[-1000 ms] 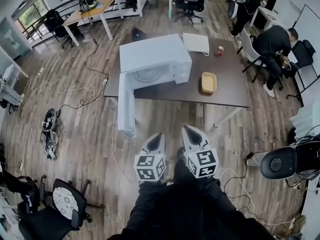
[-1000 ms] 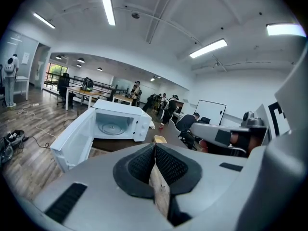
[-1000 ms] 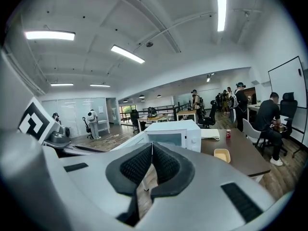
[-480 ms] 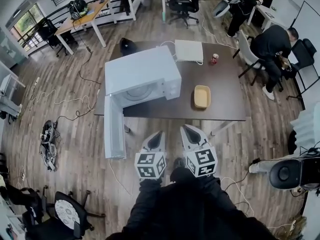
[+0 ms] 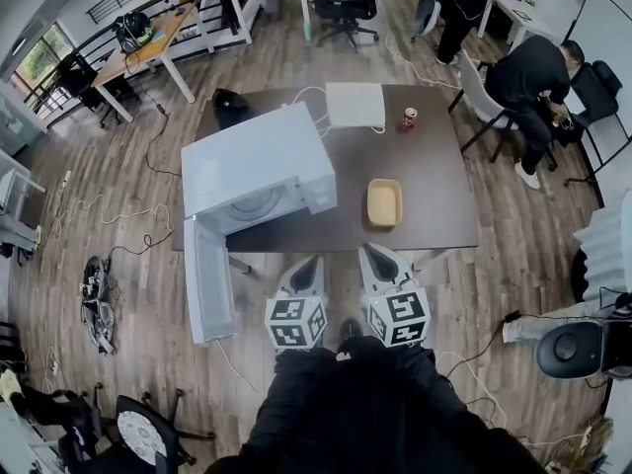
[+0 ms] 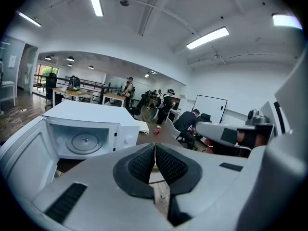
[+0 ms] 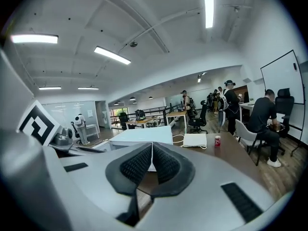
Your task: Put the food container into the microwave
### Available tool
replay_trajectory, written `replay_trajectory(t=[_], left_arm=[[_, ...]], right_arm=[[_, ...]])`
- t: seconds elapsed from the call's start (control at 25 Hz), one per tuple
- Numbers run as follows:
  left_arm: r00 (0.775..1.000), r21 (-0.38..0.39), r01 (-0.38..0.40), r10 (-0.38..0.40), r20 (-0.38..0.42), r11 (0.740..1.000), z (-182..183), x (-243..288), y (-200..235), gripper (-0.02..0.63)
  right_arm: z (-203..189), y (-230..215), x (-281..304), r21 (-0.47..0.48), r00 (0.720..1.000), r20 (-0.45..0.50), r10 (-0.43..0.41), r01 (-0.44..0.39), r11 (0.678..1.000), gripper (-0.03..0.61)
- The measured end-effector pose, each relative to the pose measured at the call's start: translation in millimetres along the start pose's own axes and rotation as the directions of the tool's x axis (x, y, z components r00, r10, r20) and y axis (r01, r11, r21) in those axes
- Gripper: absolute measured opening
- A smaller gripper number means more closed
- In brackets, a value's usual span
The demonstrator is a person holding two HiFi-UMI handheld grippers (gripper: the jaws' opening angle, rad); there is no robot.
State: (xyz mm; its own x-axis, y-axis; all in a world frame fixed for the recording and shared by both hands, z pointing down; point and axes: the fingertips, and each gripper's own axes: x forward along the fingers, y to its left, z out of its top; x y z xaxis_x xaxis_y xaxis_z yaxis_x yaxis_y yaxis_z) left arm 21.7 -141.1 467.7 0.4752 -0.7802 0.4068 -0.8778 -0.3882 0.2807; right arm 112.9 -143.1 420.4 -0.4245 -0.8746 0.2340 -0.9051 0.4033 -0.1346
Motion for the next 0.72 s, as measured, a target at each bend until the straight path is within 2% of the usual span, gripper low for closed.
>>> replay_trajectory(t=[0.32,0.6,0.72], left_arm=[[0.999,0.013,-0.003,0.004,-0.042,1.0,-7.2,31.8,6.2,0.034],[0.993,0.042,0.05,-0.045,-0.113,0.998,-24.2,74.6,4.0,0.035],[0.987,0.048,0.071,-0.063,-0.149,0.996,-35.0,96.8,8.5,0.035]], right_arm=[[-23.4,-26.5,14.7,0.033,0.998,-0.042,-0.037,0.038,0.999,0.025],[-64.7,-64.4,32.5,0.072,0.986,-0.125,-0.109,0.118,0.99,0.029],[-89.0,-84.6,45.6,0.087,0.974,-0.177,-0.144,0.161,0.983,0.105]])
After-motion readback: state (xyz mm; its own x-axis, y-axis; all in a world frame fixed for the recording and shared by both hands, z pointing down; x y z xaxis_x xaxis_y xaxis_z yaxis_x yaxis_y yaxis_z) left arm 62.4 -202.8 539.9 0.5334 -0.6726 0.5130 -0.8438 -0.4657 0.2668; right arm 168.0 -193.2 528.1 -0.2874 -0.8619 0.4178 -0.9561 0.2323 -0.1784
